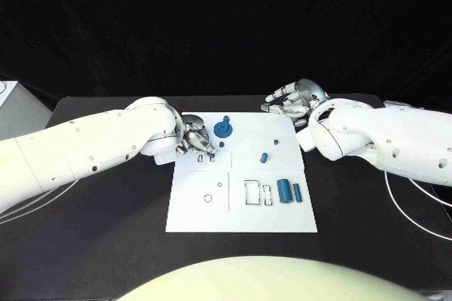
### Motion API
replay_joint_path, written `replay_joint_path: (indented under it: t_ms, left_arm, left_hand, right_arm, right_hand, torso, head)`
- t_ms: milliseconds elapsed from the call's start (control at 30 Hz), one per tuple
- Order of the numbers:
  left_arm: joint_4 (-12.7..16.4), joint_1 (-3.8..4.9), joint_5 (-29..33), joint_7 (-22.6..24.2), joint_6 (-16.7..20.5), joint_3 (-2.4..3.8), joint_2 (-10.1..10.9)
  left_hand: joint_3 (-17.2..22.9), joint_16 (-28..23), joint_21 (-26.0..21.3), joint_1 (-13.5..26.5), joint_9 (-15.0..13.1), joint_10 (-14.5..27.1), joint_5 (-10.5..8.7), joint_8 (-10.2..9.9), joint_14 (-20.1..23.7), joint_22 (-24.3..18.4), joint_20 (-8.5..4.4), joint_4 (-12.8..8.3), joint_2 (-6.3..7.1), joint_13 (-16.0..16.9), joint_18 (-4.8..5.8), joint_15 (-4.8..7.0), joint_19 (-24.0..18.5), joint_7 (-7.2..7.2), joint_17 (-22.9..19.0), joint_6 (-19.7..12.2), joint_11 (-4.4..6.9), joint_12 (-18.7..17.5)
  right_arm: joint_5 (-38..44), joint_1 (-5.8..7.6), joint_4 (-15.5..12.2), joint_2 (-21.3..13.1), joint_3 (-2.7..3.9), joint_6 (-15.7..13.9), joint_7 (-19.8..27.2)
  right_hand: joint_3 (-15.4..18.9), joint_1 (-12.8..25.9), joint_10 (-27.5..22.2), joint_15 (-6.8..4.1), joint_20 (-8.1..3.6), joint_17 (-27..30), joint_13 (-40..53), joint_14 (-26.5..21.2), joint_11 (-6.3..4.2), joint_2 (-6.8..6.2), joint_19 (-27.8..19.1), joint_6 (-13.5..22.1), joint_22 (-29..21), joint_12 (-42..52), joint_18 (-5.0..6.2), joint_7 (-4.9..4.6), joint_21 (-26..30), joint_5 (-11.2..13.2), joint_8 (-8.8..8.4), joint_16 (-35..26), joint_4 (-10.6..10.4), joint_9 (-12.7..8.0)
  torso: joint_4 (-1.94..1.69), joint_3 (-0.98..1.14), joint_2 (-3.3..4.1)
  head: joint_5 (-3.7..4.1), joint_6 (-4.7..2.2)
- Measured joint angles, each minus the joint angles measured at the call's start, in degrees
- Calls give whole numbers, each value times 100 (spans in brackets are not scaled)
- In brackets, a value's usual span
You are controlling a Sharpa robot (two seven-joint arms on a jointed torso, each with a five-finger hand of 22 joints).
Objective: Assemble the parts on the task board
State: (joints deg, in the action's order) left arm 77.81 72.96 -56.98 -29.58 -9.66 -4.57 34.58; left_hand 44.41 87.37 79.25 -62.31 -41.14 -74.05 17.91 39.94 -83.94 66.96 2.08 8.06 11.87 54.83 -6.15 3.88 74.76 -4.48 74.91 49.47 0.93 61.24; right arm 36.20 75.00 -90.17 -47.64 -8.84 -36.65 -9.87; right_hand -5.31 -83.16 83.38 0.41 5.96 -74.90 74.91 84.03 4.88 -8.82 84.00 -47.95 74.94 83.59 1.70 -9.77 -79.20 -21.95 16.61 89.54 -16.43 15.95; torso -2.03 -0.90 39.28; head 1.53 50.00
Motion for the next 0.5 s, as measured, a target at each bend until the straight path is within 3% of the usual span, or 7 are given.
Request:
replay_joint_path:
  t_ms: [267,300,333,500]
  left_arm:
    - [-1,0,-106,-19,-92,-3,-10]
    - [-1,0,-117,-21,-106,-4,-10]
    - [-1,0,-132,-24,-125,-4,-11]
    - [-12,0,-183,-35,-199,-6,-18]
  left_hand:
    - [-13,0,14,40,-1,-20,168,-3,0,28,-1,-13,-6,9,1,0,40,1,0,1,20,0]
    - [-12,0,14,52,-22,-20,172,-3,0,33,-1,-13,6,8,0,0,40,1,0,2,19,0]
    - [-13,0,14,52,-220,-20,172,-4,0,33,-1,-13,6,8,0,0,40,1,0,2,19,0]
    - [-22,0,14,68,-236,-20,195,-16,0,34,-1,-22,22,0,0,0,40,2,0,3,19,0]
  right_arm:
    - [1,0,0,-4,0,5,-2]
    - [1,0,0,-4,0,5,-2]
    - [1,0,0,-4,0,6,-3]
    - [1,0,0,-5,0,8,-4]
  right_hand:
    - [0,0,0,0,0,-4,0,0,0,0,0,0,0,0,0,0,0,0,0,0,0,0]
    - [0,0,0,0,0,-5,0,0,0,0,0,0,-1,0,0,0,0,0,0,0,0,0]
    - [0,0,0,0,0,-5,0,0,0,0,0,0,-1,0,-1,0,0,0,0,0,0,0]
    - [0,0,0,0,0,-4,0,0,0,0,0,0,-1,0,0,0,0,0,0,0,0,0]
  torso:
    - [2,-2,-4]
    - [1,-2,-5]
    - [1,-3,-7]
    - [-1,-3,-7]
  head:
    - [1,0]
    - [2,0]
    - [2,0]
    - [2,0]
